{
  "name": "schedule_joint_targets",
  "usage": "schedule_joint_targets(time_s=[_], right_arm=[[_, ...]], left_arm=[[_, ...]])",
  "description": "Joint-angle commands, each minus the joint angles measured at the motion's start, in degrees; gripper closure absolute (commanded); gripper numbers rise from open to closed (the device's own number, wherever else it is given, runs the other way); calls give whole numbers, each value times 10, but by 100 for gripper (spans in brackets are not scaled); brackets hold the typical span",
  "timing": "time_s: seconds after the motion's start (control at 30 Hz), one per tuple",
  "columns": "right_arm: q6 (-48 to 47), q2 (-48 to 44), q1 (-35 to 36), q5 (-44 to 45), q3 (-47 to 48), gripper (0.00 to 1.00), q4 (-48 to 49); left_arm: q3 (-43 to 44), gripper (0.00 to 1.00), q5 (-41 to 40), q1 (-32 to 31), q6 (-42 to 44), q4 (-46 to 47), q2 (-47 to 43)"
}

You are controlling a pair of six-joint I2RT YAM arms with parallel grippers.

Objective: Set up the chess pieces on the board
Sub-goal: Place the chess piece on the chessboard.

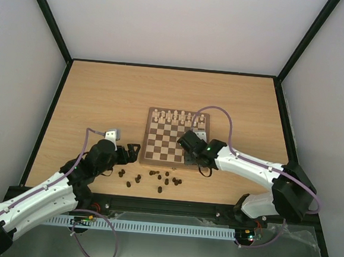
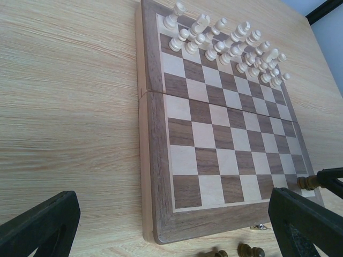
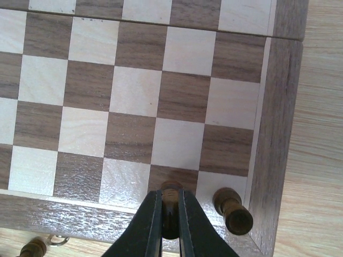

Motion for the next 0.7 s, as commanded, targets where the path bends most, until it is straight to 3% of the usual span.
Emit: schedule_joint_targets(time_s=[0.0,0.43,0.67], right_arm=[[-19,8,-11,-9,-4,98,10],[-18,23,-13,-12,-8,95,4],[-18,26,-12,-14,-9,87,-3]], left_arm=[[-1,1,-6,-2,-2,10,-6],[-12,1,-5,-2,-8,16,-5],[-14,1,-7,-1,-10,19,-5]])
